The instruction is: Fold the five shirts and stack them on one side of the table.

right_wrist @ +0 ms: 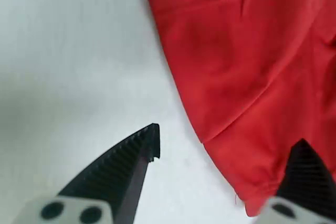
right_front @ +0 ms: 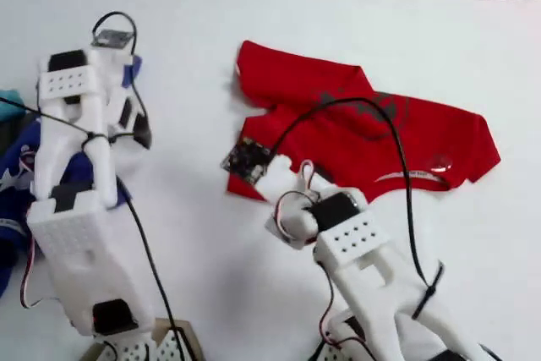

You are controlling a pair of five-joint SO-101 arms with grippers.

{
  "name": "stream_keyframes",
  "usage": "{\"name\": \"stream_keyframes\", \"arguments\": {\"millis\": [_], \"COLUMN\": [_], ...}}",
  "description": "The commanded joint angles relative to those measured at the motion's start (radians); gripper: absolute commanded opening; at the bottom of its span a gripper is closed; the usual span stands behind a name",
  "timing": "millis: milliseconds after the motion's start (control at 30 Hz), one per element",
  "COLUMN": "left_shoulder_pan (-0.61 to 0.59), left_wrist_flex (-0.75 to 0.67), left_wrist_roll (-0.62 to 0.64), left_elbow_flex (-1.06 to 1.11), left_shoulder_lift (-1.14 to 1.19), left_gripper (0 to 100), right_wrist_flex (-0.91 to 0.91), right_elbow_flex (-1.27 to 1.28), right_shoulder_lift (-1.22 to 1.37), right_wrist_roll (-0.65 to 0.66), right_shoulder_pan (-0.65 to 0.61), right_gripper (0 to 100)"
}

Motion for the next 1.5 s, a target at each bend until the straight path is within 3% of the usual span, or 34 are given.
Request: {"name": "stream_keyframes", "arguments": {"millis": [0,233,467,600,733,867,1200,1467], "left_shoulder_pan": [-0.035,-0.130,-0.183,-0.198,-0.199,-0.198,-0.186,-0.031], "left_wrist_flex": [0.025,0.035,0.055,0.064,0.058,0.057,0.060,0.066], "left_wrist_roll": [-0.020,-0.021,-0.063,-0.064,-0.064,-0.064,-0.058,0.002], "left_elbow_flex": [-0.001,-0.002,-0.002,-0.002,-0.002,-0.002,-0.002,0.001], "left_shoulder_lift": [-0.014,-0.015,-0.015,-0.015,-0.015,-0.014,-0.014,-0.014], "left_gripper": [26,26,26,26,26,26,26,26], "right_wrist_flex": [-0.097,-0.150,-0.213,-0.130,-0.081,-0.082,0.067,0.351], "right_elbow_flex": [-0.014,-0.176,-0.377,-0.514,-0.578,-0.588,-0.583,-0.582], "right_shoulder_lift": [0.097,0.383,0.708,0.806,0.819,0.774,0.453,-0.038], "right_wrist_roll": [-0.064,-0.086,-0.133,-0.133,-0.133,-0.133,-0.127,-0.124], "right_shoulder_pan": [-0.031,-0.145,-0.110,-0.081,-0.053,-0.019,0.064,0.019], "right_gripper": [37.9,37.9,37.9,37.5,21.7,0.9,2.1,2.1]}}
